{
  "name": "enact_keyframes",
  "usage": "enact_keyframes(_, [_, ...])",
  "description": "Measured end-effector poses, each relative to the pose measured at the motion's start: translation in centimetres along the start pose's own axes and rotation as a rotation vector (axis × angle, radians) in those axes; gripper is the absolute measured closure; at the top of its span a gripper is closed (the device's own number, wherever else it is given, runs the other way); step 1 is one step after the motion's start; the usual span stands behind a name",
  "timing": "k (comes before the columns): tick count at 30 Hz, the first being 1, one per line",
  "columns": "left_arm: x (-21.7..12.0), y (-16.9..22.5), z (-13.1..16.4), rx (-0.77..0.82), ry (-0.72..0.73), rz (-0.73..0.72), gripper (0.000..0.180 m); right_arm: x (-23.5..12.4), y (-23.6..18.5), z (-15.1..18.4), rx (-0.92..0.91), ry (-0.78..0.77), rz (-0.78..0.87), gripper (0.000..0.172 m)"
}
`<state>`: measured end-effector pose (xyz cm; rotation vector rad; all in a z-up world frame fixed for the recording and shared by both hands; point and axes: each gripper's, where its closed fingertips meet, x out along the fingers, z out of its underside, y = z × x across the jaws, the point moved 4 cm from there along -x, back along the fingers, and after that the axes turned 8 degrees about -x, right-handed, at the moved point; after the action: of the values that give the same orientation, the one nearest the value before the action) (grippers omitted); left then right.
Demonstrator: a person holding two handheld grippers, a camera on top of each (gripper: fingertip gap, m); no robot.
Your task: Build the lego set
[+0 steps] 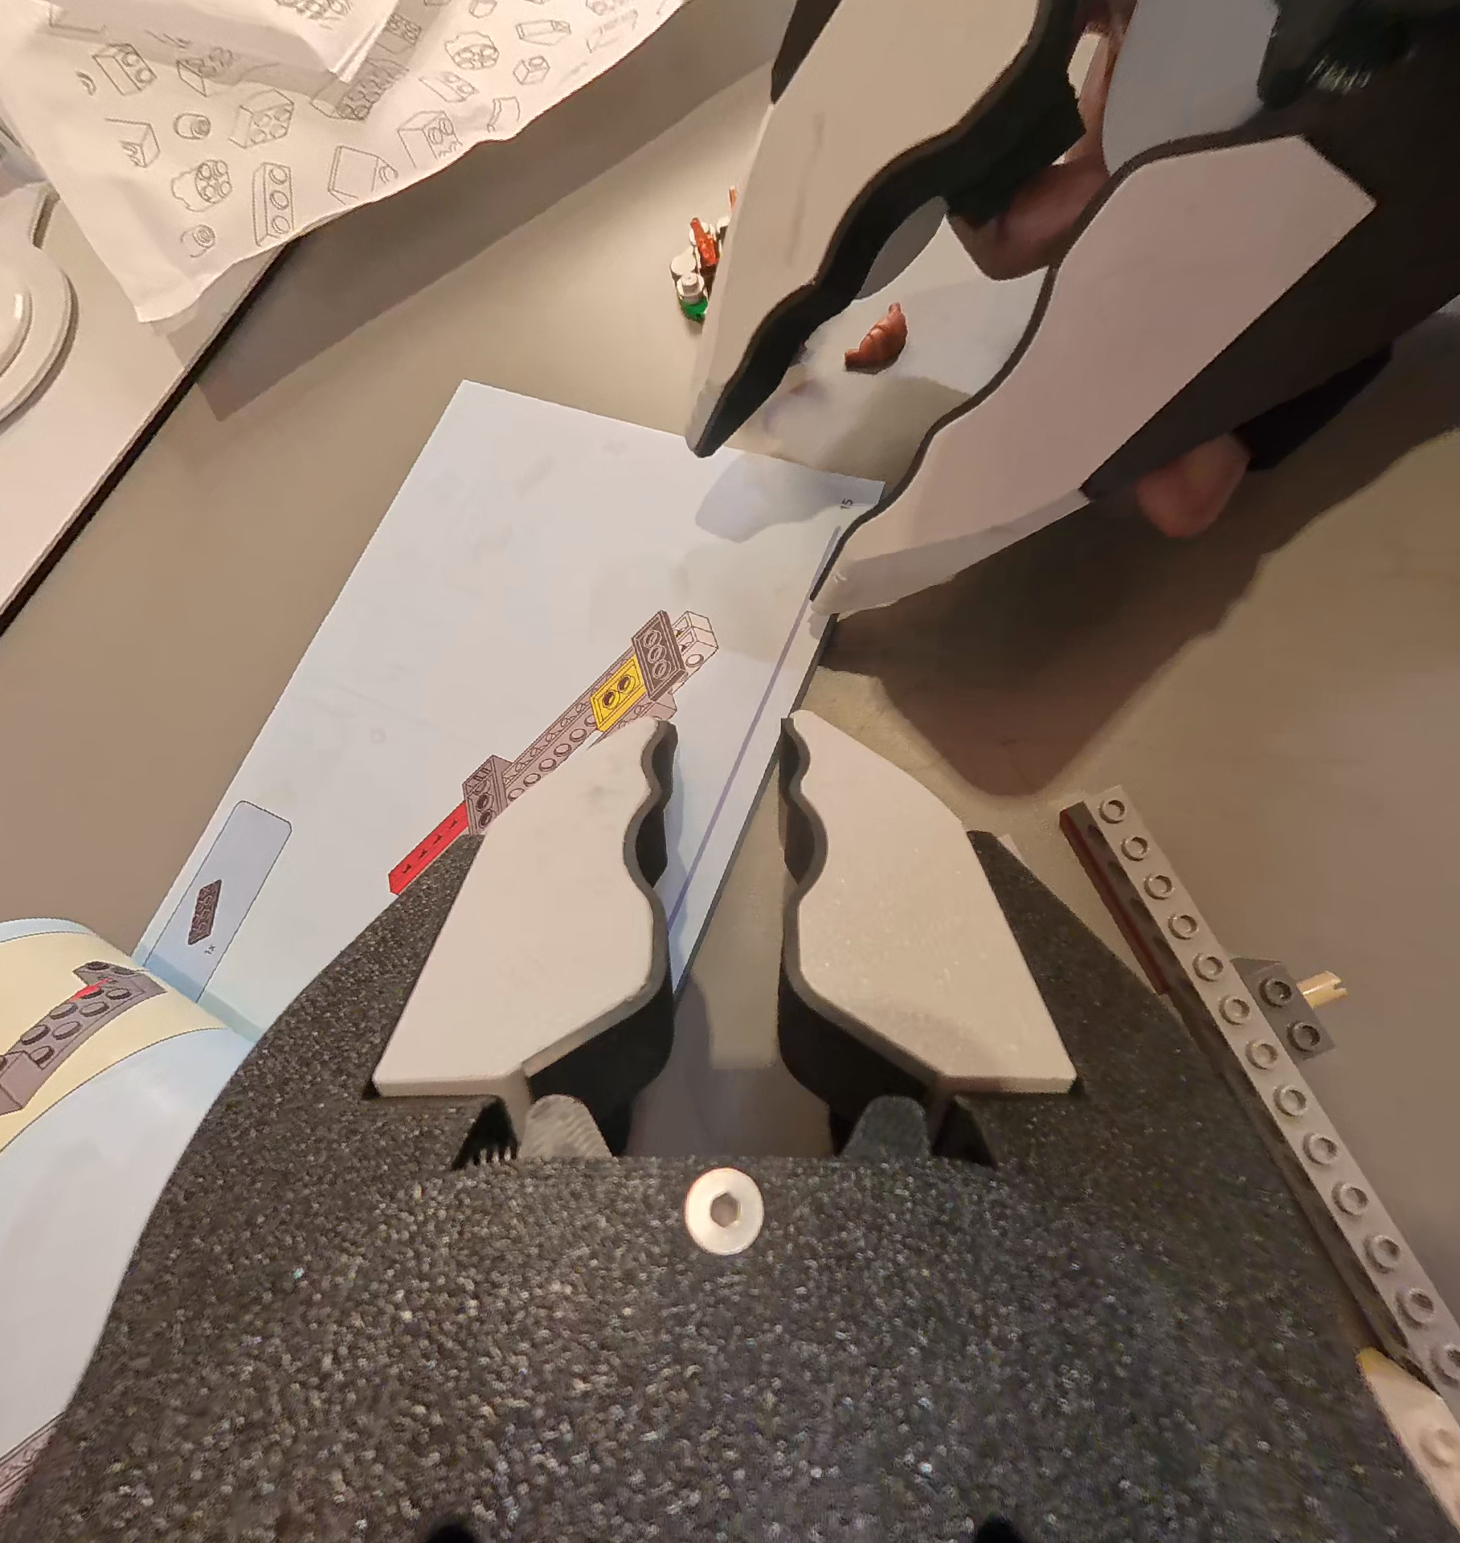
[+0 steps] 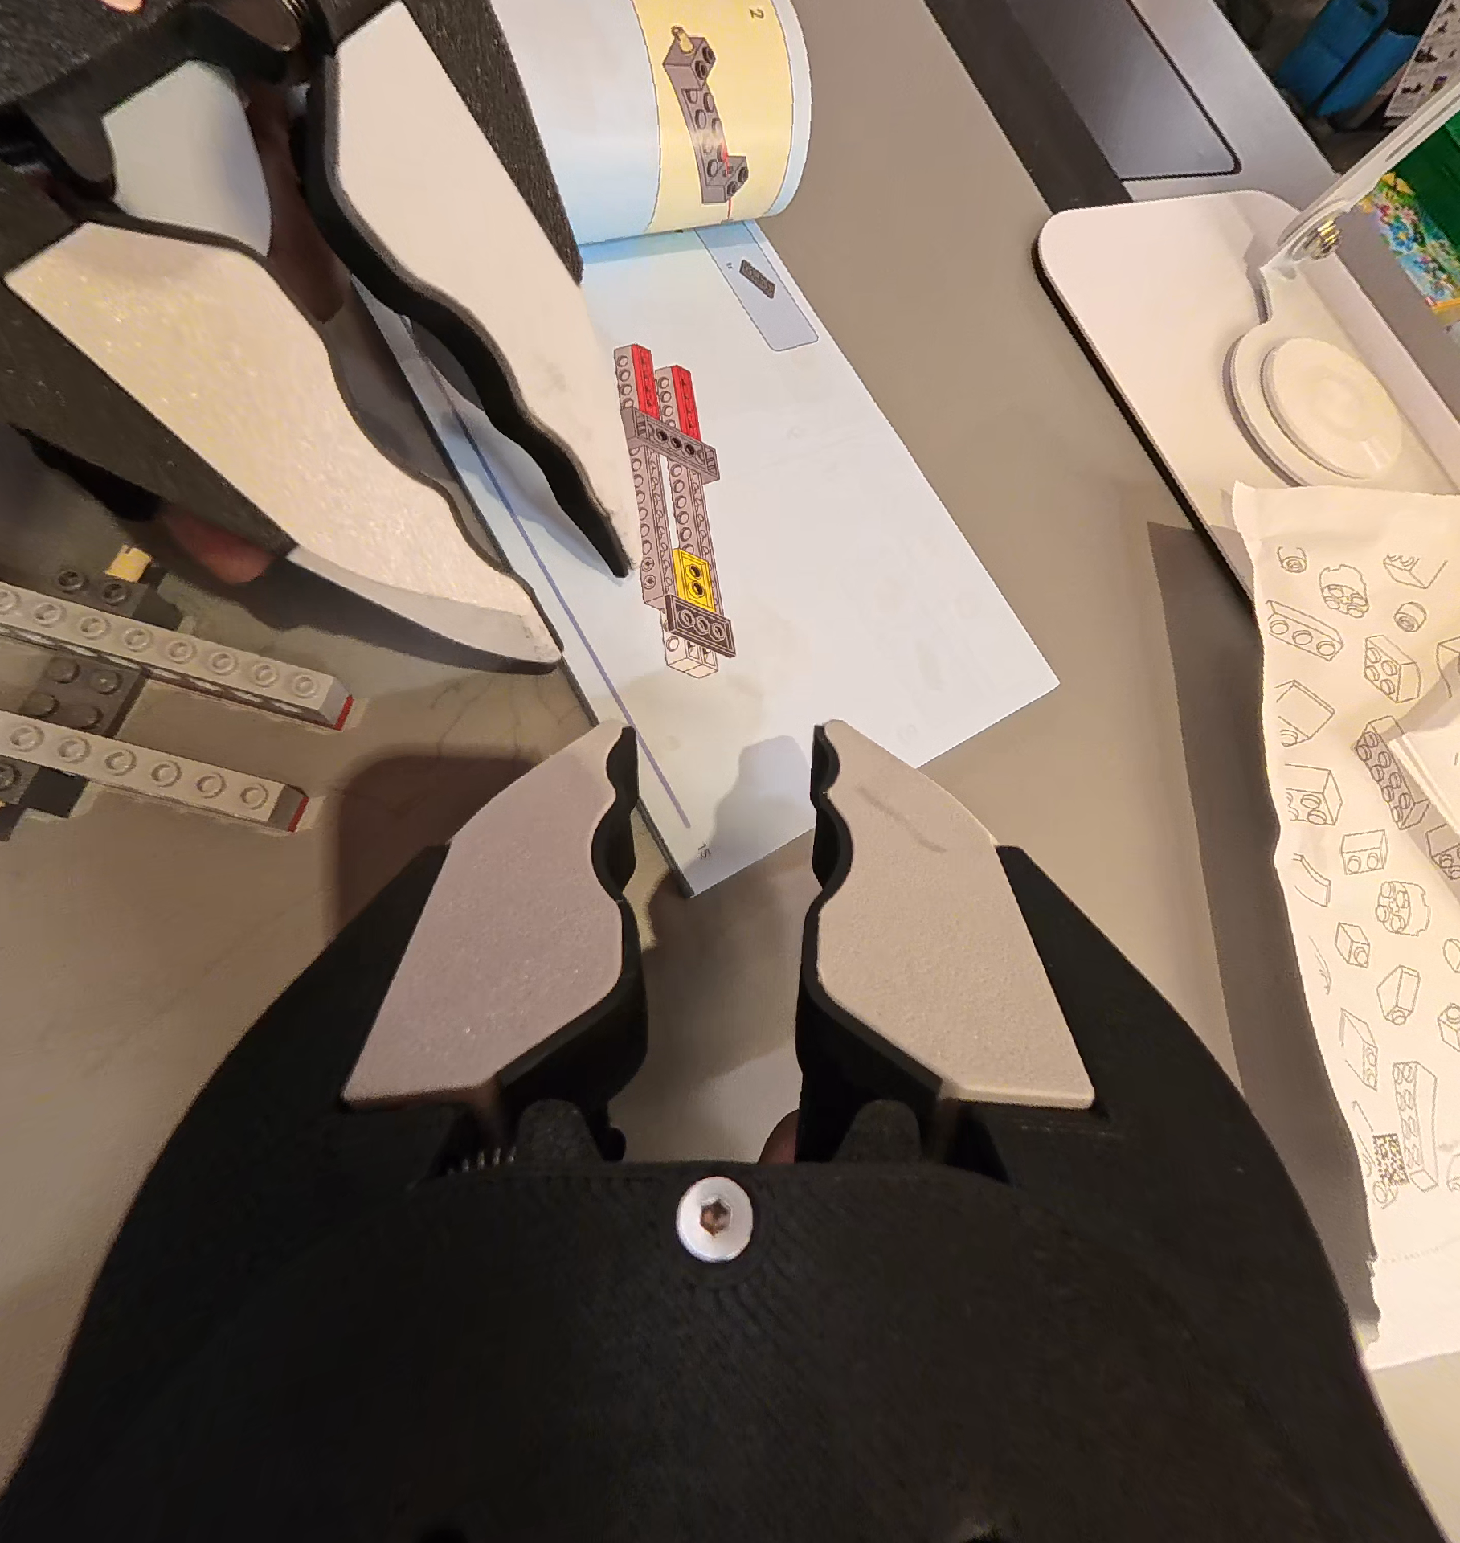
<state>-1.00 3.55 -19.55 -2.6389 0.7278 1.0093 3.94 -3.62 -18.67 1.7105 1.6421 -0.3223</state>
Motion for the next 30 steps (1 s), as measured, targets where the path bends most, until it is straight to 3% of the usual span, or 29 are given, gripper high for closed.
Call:
enact_keyframes(17, [-1.0,-1.0,-0.6,-0.106,0.089,0.017,0.152,-1.4,1.0,0.4,0.043,0.008,0.03,0.131])
enact_keyframes(23, [-1.3,-1.4,-0.7,-0.144,0.117,0.024,0.152,0.0,2.2,0.3,0.157,-0.036,0.163,0.135])
enact_keyframes(30, [-2.1,-2.4,-1.0,-0.246,0.18,0.055,0.152,0.5,3.0,-2.7,0.231,0.117,0.344,0.136])
